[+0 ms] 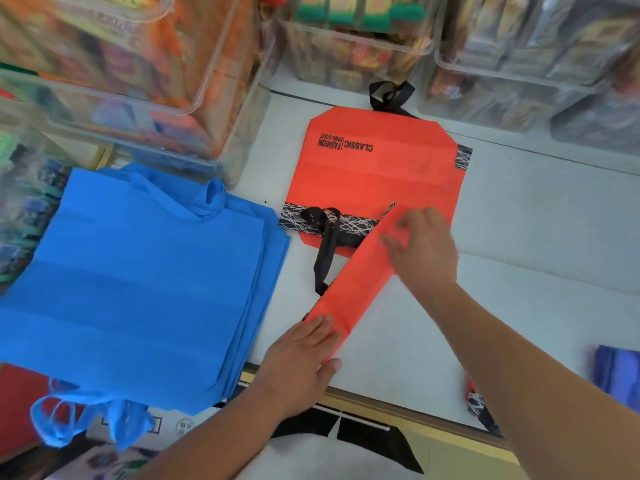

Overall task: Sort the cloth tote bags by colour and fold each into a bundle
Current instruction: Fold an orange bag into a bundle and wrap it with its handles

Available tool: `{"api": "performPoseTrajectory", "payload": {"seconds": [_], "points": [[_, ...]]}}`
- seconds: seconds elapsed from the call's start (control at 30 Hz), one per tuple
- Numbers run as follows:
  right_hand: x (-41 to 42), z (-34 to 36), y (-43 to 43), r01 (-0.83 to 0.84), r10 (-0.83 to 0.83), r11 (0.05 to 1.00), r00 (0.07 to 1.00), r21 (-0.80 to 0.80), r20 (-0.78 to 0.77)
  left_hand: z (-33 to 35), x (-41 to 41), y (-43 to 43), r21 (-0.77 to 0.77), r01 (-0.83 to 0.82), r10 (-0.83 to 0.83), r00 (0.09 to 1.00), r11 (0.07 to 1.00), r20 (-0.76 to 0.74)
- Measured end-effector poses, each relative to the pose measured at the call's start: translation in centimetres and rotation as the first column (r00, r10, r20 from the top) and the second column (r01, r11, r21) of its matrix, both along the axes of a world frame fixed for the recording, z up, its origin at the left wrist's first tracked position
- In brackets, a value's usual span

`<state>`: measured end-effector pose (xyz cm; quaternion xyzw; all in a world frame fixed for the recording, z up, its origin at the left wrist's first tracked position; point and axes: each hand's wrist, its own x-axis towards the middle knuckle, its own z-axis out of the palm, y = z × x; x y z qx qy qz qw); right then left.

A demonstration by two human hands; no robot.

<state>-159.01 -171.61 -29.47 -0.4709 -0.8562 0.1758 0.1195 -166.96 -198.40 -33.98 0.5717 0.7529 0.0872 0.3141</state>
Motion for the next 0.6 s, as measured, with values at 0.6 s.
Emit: {"api": "performPoseTrajectory", "payload": {"seconds": [0.6], "points": [[5.3,-6.3,-8.0,-0.391,0.518,0.776,0.843,-0.495,0.146,-1.2,1.5,1.0,0.275,-0.146,0.19,0.972,0.95,-0.141]]}}
